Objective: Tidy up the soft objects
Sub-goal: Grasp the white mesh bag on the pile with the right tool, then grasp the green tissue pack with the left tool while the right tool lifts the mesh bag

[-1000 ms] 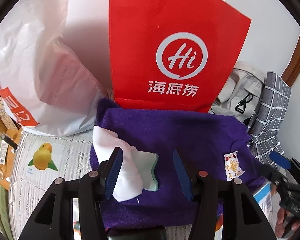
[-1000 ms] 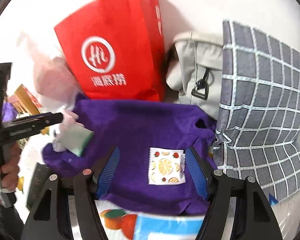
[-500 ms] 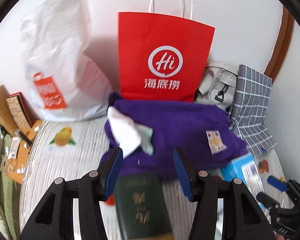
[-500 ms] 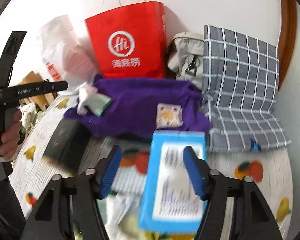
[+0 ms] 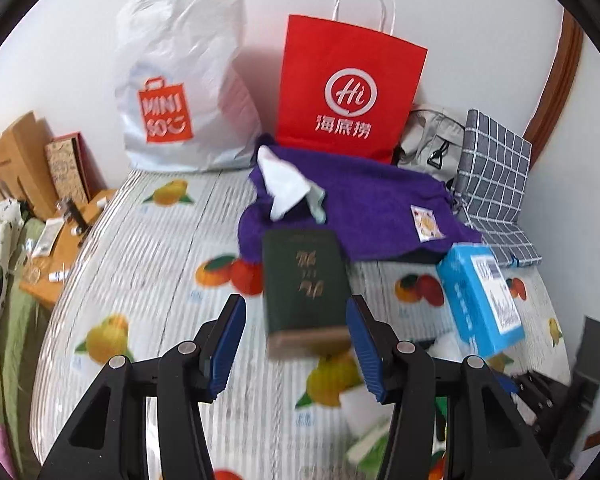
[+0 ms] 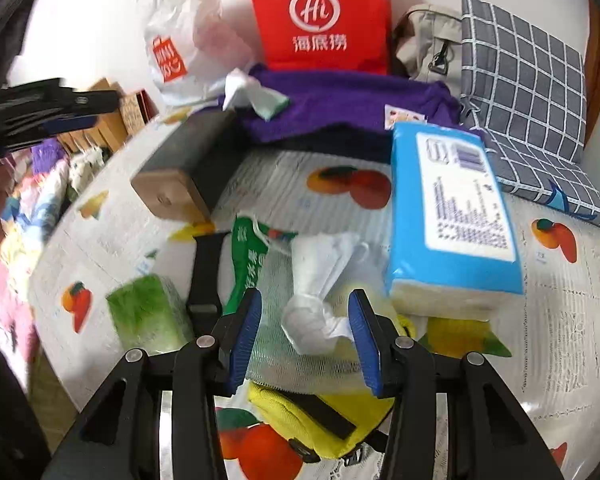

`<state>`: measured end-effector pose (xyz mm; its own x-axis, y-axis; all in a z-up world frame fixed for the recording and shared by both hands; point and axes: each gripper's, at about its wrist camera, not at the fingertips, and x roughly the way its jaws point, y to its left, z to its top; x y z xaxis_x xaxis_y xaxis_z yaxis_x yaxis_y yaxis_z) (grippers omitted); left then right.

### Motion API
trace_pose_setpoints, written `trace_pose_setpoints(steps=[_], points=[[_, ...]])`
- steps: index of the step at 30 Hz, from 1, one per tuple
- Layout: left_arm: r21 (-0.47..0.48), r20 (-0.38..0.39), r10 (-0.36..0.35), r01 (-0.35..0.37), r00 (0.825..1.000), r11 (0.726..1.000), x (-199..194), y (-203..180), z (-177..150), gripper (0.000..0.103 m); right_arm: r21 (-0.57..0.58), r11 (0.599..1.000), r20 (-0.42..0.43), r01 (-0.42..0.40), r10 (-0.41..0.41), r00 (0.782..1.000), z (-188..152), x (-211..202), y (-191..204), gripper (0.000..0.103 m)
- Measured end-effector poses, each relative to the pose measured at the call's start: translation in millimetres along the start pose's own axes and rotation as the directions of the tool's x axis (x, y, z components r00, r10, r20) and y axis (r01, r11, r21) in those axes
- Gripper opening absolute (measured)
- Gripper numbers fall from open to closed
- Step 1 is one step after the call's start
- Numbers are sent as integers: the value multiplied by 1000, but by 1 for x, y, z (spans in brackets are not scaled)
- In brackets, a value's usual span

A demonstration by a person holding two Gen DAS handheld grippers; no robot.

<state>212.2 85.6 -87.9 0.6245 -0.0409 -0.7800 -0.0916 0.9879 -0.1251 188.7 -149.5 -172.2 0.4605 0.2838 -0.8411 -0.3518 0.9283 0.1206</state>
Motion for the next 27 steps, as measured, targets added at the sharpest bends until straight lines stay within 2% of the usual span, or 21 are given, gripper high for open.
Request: trace_pose_setpoints(steps=[2,4,6,9,13,17,20,27], points=[[-18,-5,5,-5,1000,1000,-3,6,-11,50,3,1000,-10,22,-22,1000,-2,7,1,42],[-29,-12,9,-9,1000,1000,-4,9,-21,50,19,1000,-4,-8,8,1000,-4,11,-1,39],[-33,-22,4,-5,1000,999,-4,10,-29,50,28,999,-1,-18,18,1000,-4,12,-2,23],[-28,-32,5,-6,999,1000,-5,8,-40,50,38,999,30,-14,13,999,-4,3,-3,23],[-22,-49,-6,5,999,1000,-5,3,-48,50,77,994,87,-72,65,994,-6,-21,-8,23],[-1,-63,-6,6,998,1000,-6,-7,-54,50,82,995,125,-63,52,991,-14,-42,-10,23],[3,-84,-35,36,996,999,-5,-19,-64,53,95,993,151,-69,55,987,-24,-55,-15,23],[42,-123,-23,29,992,999,1,-49,-91,61,95,996,179,3,-20,984,-51,-76,-27,23]])
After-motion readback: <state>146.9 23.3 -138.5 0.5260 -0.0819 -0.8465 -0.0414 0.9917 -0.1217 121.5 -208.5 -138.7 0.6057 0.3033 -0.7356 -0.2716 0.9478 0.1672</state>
